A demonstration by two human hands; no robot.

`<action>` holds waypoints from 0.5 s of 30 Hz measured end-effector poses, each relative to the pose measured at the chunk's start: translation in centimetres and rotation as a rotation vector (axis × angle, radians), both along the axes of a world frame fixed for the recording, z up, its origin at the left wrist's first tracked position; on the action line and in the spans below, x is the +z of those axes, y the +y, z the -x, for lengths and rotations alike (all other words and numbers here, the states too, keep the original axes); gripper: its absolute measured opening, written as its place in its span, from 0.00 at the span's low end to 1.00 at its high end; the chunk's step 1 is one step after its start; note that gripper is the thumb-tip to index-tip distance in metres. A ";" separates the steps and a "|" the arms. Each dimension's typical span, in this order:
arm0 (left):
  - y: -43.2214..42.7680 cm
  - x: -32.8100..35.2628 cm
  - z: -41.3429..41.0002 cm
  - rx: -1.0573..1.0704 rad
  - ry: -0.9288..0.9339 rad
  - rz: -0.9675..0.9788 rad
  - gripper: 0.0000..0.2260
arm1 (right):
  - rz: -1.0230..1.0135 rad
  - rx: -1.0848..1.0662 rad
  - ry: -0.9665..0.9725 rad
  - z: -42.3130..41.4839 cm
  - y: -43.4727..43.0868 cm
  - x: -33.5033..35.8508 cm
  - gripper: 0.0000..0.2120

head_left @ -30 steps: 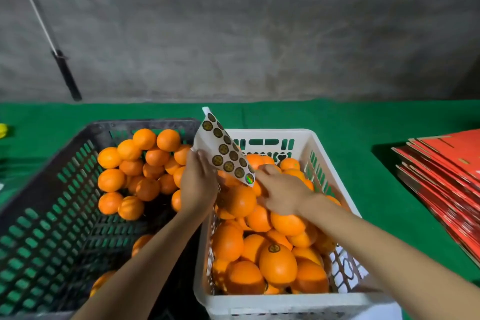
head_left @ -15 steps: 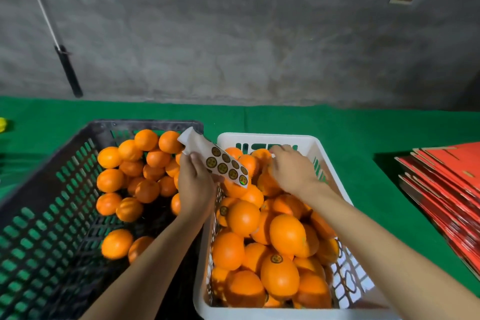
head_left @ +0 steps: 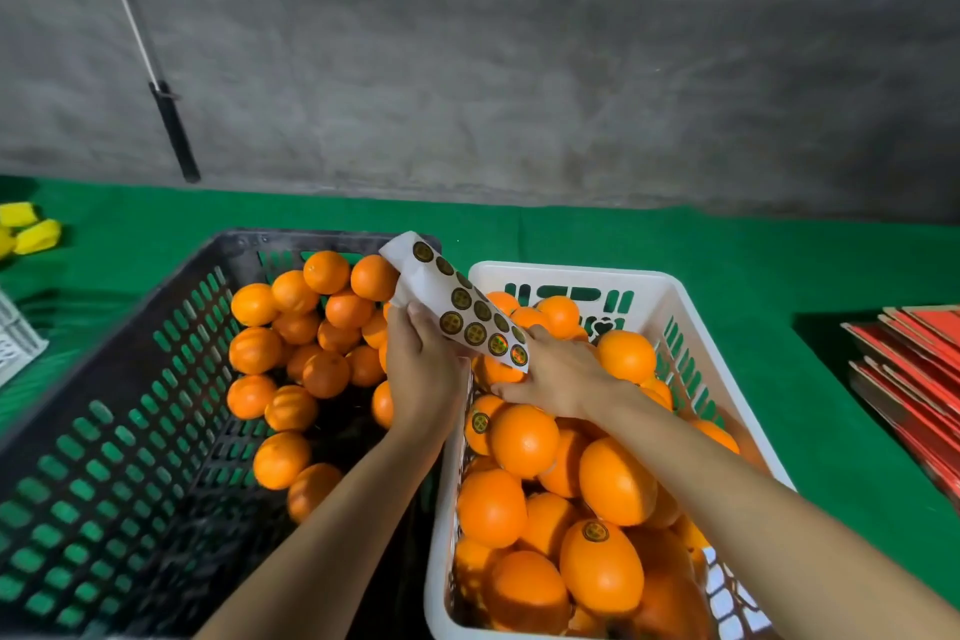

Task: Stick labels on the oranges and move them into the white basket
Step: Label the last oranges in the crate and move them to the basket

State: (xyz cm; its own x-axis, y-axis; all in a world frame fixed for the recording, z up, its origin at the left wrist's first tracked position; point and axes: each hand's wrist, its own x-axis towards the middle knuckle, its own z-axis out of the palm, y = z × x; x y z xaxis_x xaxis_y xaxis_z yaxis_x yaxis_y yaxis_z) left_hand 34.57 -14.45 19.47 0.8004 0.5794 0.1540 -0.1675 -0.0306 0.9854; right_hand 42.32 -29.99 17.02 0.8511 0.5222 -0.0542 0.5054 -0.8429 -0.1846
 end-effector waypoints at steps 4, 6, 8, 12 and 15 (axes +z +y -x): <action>0.1 0.1 0.0 -0.009 0.020 -0.003 0.12 | -0.075 -0.053 -0.083 0.2 0.3 -0.2 0.38; 0.2 0.2 0.1 -0.008 0.010 0.018 0.12 | 0.019 -0.117 -0.187 -0.5 -0.7 -0.2 0.34; 0.1 0.2 0.1 0.002 0.006 0.020 0.12 | 0.056 -0.270 -0.198 -2.0 -2.8 -0.2 0.31; -0.2 0.3 0.0 0.033 0.012 0.012 0.12 | 0.122 -0.459 -0.162 -4.6 -6.4 0.2 0.29; -0.1 0.2 0.0 0.036 -0.001 0.015 0.11 | 0.001 -0.464 -0.120 -4.3 -7.3 0.8 0.28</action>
State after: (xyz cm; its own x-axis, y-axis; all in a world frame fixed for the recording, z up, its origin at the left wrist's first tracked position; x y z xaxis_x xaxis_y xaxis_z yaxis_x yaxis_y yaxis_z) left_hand 34.59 -14.54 19.71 0.7788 0.6101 0.1462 -0.1679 -0.0219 0.9856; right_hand 46.67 -37.27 17.77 0.9946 0.0861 0.0580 0.0938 -0.9847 -0.1472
